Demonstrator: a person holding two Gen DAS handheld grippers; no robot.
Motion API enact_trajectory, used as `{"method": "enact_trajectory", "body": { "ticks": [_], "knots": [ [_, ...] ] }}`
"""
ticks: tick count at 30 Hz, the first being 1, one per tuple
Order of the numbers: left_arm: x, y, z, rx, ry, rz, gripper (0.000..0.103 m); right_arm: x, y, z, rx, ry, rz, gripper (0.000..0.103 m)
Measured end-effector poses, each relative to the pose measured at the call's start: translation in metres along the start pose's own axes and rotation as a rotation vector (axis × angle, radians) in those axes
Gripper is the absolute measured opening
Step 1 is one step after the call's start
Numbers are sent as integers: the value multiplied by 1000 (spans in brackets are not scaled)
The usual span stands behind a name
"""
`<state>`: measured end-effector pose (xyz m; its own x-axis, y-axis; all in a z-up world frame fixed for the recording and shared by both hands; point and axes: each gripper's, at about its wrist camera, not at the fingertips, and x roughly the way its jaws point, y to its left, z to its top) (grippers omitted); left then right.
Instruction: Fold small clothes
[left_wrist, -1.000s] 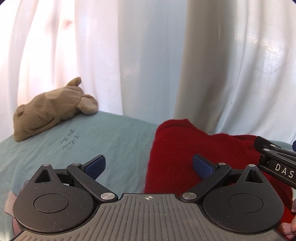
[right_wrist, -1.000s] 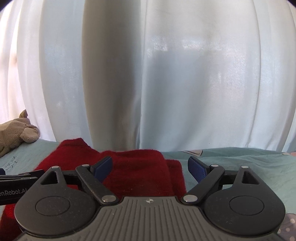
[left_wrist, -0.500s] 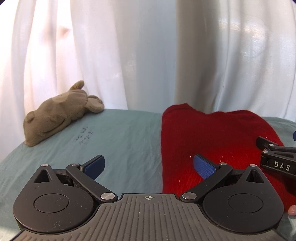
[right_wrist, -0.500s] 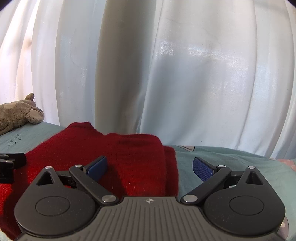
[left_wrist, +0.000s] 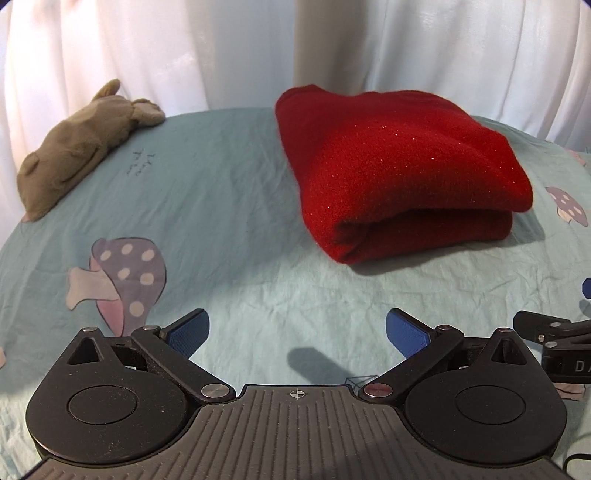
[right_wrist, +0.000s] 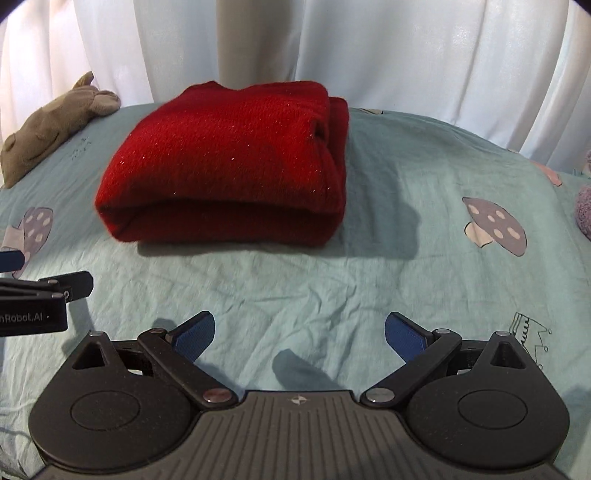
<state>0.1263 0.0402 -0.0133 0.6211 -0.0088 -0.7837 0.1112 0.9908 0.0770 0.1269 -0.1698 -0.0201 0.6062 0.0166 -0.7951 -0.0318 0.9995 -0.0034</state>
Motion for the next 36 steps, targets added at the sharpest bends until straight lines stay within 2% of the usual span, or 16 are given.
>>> {"method": "enact_trajectory", "body": {
  "ticks": [3, 7, 12, 22, 27, 36],
  "knots": [
    [-9, 5, -3, -4, 1, 2, 103, -6, 15, 2, -5, 57, -54, 99],
    [-10, 8, -4, 13, 37, 5, 103, -18, 26, 10, 36, 64, -42, 99],
    [-9, 15, -2, -26, 68, 11, 103, -21, 40, 19, -7, 76, -86, 99],
    [-17, 13, 12, -36, 46, 42, 103, -22, 42, 40, -32, 65, -57, 99],
    [-15, 13, 13, -60, 68, 24, 103, -19, 41, 42, -31, 70, -42, 99],
    [-21, 9, 10, -44, 63, 26, 103, -23, 39, 41, -28, 63, -33, 99]
  ]
}}
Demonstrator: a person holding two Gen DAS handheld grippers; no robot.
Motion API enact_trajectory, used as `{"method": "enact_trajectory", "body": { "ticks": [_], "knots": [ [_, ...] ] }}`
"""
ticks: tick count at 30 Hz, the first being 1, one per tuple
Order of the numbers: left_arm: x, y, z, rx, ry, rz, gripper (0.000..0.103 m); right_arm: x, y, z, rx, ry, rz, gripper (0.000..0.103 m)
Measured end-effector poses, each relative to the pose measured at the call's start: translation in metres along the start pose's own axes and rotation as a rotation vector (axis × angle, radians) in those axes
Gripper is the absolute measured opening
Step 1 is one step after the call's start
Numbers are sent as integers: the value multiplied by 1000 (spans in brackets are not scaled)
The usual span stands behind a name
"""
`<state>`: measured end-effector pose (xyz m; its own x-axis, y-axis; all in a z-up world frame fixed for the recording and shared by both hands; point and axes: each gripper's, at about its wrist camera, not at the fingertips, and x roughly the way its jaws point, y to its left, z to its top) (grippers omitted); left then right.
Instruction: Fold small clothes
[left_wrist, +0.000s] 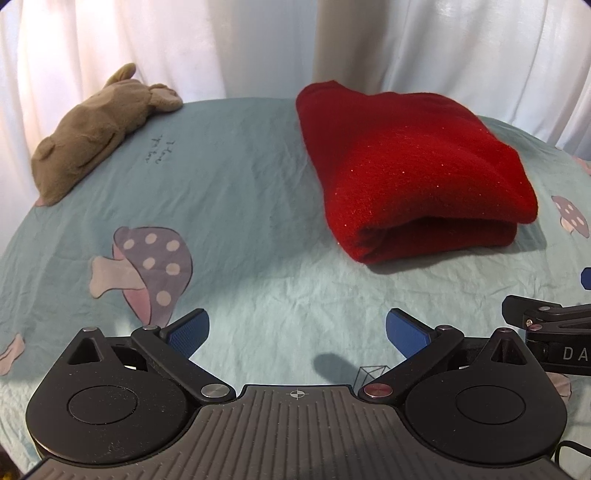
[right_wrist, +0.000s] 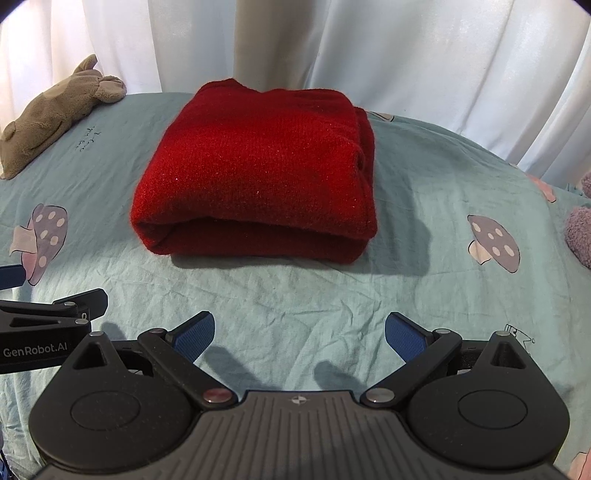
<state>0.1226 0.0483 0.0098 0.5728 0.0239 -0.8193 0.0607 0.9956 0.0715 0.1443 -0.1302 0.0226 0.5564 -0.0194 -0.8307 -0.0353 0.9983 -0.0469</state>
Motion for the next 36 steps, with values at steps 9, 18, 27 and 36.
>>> {"method": "enact_trajectory", "body": {
  "ticks": [9, 18, 27, 36],
  "knots": [
    [-6, -1, -2, 0, -4, -4, 103, -3, 0, -3, -5, 1, 0, 99],
    [-9, 0, -2, -6, -11, -8, 103, -7, -2, -2, -5, -6, 2, 99],
    [-11, 0, 0, -11, -13, -9, 103, -8, 0, -1, -13, -8, 3, 99],
    [-10, -4, 3, -14, -12, -13, 103, -8, -4, 0, -12, -15, -5, 99]
  ]
}}
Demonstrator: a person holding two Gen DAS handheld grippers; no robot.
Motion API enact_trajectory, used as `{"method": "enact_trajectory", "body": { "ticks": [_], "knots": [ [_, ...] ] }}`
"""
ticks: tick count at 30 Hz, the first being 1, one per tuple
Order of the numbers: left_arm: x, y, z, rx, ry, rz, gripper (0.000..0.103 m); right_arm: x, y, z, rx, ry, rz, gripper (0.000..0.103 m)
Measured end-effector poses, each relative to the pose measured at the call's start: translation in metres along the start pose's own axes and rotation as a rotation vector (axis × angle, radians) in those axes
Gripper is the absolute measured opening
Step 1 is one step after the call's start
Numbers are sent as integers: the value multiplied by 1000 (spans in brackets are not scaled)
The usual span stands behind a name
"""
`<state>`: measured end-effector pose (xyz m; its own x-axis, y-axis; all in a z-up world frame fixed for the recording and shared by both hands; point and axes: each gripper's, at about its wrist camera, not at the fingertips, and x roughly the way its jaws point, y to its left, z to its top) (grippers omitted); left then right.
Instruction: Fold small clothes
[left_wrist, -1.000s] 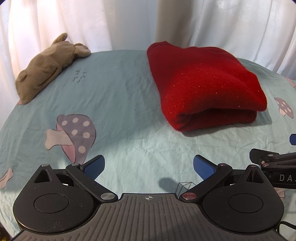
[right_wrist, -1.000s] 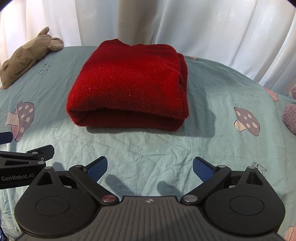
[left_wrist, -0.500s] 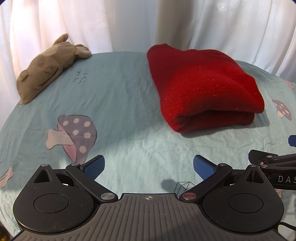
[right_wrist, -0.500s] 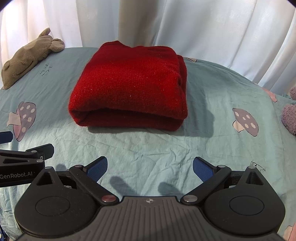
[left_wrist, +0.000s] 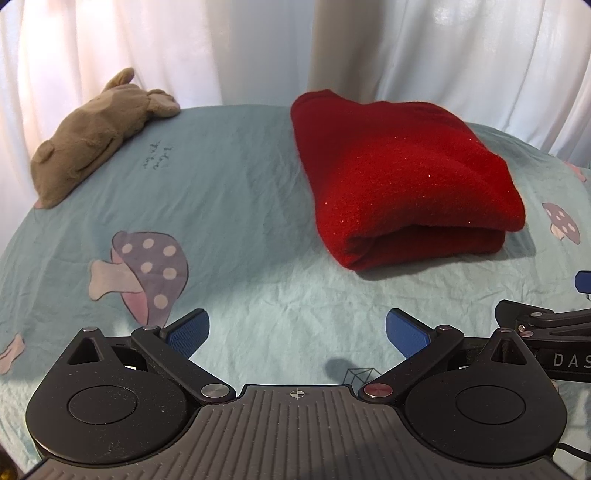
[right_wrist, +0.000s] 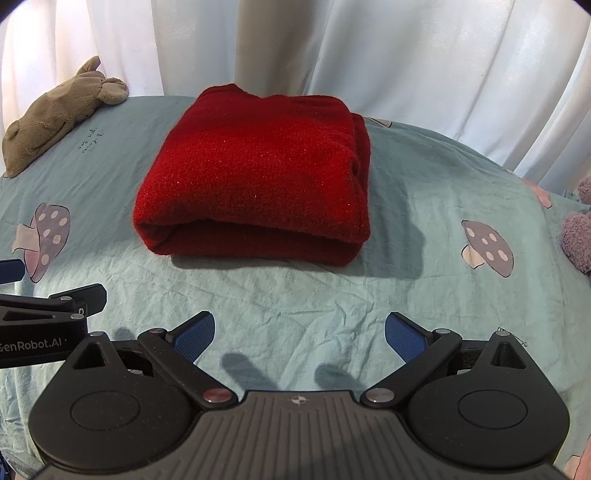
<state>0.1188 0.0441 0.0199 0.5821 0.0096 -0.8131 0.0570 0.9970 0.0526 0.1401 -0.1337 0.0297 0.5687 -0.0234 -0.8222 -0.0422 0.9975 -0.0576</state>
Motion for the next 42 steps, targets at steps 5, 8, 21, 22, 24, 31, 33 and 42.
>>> {"method": "enact_trajectory", "body": {
  "ticks": [5, 8, 21, 22, 24, 31, 33, 42],
  "knots": [
    [0, -4, 1, 7, -1, 1, 103, 1, -3, 0, -1, -1, 0, 99],
    [1, -6, 2, 8, -1, 3, 103, 2, -4, 0, -2, -2, 1, 99],
    [1, -8, 3, 3, -2, 7, 103, 3, -6, 2, -13, -12, 10, 99],
    [0, -9, 3, 1, -3, 5, 103, 3, -6, 2, -15, -12, 11, 99],
    [0, -9, 3, -2, -4, 5, 103, 3, -6, 3, -17, -14, 13, 99],
    [-3, -9, 3, -11, -10, -10, 103, 3, -6, 3, -21, -20, 21, 99],
    [-2, -10, 3, -9, -10, -10, 103, 3, -6, 3, -21, -20, 20, 99],
    [0, -10, 2, 7, -28, 3, 103, 6, -7, 3, -19, -18, 14, 99]
  ]
}}
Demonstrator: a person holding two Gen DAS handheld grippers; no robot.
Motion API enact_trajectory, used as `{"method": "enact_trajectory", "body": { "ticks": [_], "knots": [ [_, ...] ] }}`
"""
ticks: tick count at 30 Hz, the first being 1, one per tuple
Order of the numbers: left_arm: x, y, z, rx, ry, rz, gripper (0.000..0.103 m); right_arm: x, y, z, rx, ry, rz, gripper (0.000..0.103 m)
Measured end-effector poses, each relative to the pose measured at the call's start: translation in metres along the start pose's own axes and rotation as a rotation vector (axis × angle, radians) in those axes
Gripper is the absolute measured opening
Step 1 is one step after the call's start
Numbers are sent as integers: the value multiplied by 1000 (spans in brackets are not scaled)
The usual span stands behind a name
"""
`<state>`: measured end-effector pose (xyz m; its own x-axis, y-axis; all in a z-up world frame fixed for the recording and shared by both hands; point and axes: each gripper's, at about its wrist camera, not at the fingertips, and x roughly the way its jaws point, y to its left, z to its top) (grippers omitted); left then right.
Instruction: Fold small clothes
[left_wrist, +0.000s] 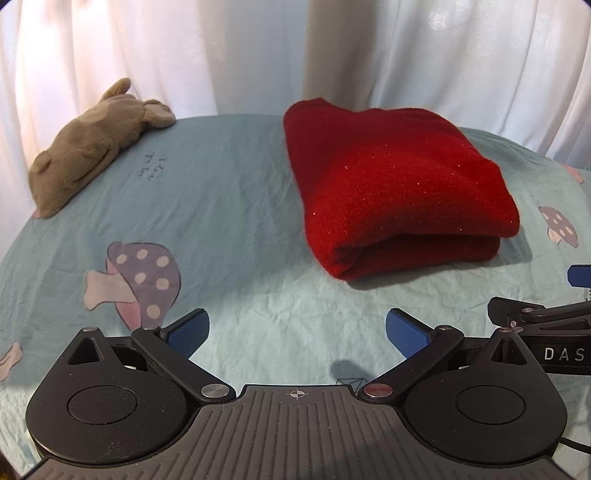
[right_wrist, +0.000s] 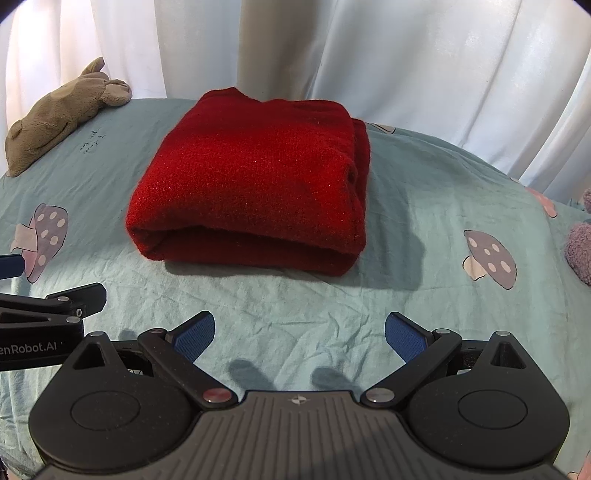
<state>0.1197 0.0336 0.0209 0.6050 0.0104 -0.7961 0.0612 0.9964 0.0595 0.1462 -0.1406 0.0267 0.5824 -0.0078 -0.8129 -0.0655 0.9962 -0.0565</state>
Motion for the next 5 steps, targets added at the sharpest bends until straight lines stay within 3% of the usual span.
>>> {"method": "enact_trajectory", "body": {
  "ticks": [5],
  "knots": [
    [3, 3, 1, -14, 12, -4, 103, 3, 0, 1, -1, 0, -8, 99]
  ]
}}
